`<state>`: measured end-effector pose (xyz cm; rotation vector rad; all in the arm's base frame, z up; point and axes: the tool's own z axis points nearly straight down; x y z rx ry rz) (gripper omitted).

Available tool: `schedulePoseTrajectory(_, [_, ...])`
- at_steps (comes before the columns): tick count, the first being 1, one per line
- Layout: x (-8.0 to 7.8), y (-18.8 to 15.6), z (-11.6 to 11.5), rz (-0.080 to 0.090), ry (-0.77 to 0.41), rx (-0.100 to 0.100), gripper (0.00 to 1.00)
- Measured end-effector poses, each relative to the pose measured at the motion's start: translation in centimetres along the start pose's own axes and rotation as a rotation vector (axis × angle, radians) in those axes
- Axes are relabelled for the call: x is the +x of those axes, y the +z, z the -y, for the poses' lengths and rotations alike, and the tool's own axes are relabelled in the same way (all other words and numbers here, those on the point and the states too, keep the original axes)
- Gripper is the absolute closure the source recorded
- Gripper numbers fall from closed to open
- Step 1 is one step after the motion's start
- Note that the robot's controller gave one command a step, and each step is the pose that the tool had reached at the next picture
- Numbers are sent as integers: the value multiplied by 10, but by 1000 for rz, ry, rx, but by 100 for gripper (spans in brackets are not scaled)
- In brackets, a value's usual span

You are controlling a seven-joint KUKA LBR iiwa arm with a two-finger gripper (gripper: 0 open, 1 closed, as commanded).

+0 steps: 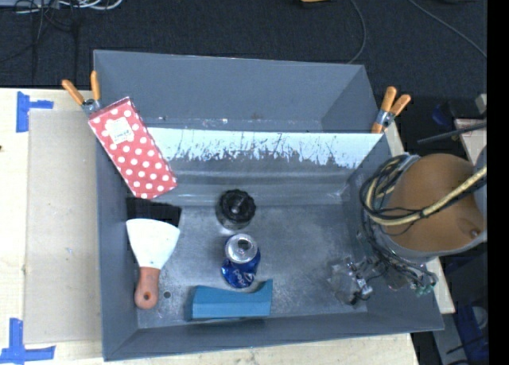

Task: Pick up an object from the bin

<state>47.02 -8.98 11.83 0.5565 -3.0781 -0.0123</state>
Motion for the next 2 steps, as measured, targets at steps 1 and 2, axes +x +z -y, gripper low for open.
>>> schedulePoseTrajectory(1, [-1, -18, 0, 4, 1, 2, 100])
schedulePoseTrajectory(2, [-1, -28, 0, 5, 2, 3, 100])
